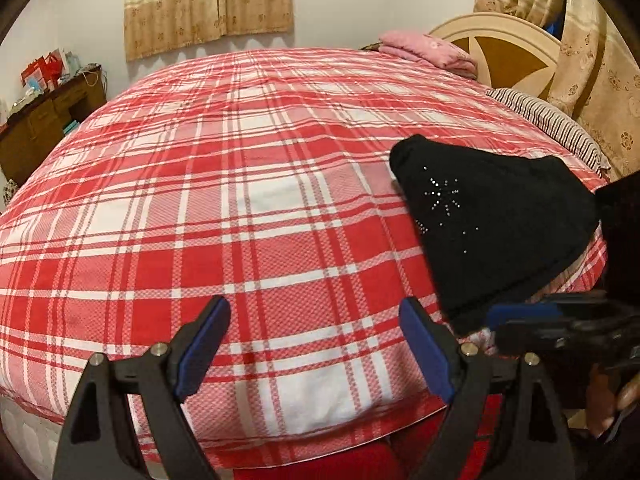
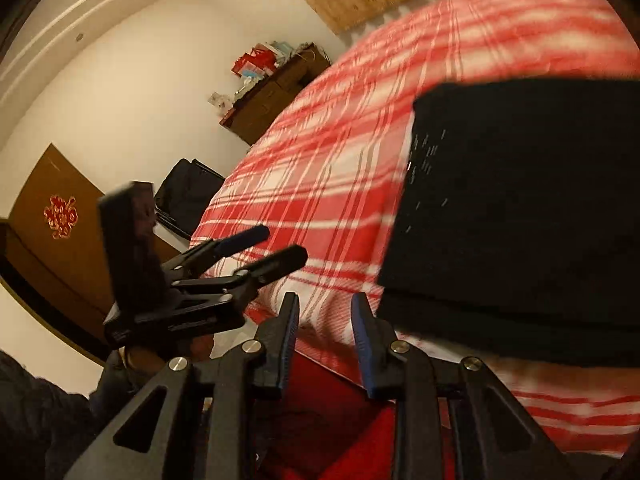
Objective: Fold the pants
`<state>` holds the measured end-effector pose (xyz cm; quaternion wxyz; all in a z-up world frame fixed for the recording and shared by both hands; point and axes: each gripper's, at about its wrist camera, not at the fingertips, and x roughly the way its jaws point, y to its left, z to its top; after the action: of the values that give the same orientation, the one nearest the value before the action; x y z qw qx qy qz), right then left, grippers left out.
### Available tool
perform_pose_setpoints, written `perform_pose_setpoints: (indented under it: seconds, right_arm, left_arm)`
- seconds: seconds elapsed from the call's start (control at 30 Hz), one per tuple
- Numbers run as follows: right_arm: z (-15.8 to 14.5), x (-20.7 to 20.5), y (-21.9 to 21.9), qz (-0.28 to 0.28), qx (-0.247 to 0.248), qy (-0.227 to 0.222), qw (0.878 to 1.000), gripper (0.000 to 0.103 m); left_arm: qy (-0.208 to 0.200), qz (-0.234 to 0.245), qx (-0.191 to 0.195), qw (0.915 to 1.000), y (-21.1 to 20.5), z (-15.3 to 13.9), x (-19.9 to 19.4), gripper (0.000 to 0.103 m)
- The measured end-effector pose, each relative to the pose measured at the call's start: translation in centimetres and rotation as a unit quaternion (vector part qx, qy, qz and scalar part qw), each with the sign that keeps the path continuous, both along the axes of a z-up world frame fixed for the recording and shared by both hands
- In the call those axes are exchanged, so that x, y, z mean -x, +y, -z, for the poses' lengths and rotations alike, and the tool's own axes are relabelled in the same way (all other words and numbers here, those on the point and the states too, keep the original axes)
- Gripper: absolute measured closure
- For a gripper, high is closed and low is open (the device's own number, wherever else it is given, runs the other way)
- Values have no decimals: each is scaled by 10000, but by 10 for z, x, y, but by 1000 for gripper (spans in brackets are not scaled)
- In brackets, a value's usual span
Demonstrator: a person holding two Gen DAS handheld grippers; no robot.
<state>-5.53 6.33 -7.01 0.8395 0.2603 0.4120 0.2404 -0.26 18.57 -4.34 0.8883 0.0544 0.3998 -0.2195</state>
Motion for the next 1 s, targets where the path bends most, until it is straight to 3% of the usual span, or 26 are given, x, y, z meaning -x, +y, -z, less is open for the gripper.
perform_pose_setpoints:
  seconds: [0.13, 0.27, 0.5, 0.53, 0.57, 0.6, 0.7, 0.9, 1.0]
  right_arm:
    - [12, -10, 6, 308, 524, 125, 9981, 74]
    - [18, -13, 1, 620, 577, 219, 9962, 74]
    - [12, -31, 19, 737, 924, -405, 9922, 75]
    - [15, -35, 19, 783, 1048, -375, 9907, 77]
    - [21, -38, 16, 922, 1156, -251, 9887, 92]
    - [24, -39, 11, 1003, 1090, -184, 9888, 100]
    - [22, -37, 8, 1121, 1016, -140, 9884, 100]
    - [2, -20, 12, 264, 1013, -328, 9940, 100]
    - [2, -3, 11, -127, 1351, -50, 9907, 101]
  left_arm:
    - [-10, 5, 77, 10000, 5, 0, 0, 14]
    - [22, -84, 137, 9999, 13, 3, -3, 14]
    - [82, -105, 215, 9997, 15, 4, -7, 14]
    - [93, -103, 194, 9997, 14, 4, -8, 14]
    - [95, -106, 187, 9997, 13, 4, -8, 14]
    - [85, -108, 188, 9997, 13, 4, -8, 14]
    - [67, -132, 196, 9997, 14, 2, -8, 14]
    - [81, -140, 218, 9996, 12, 1, -11, 14]
    - [25, -124, 215, 9997, 7, -2, -14, 14]
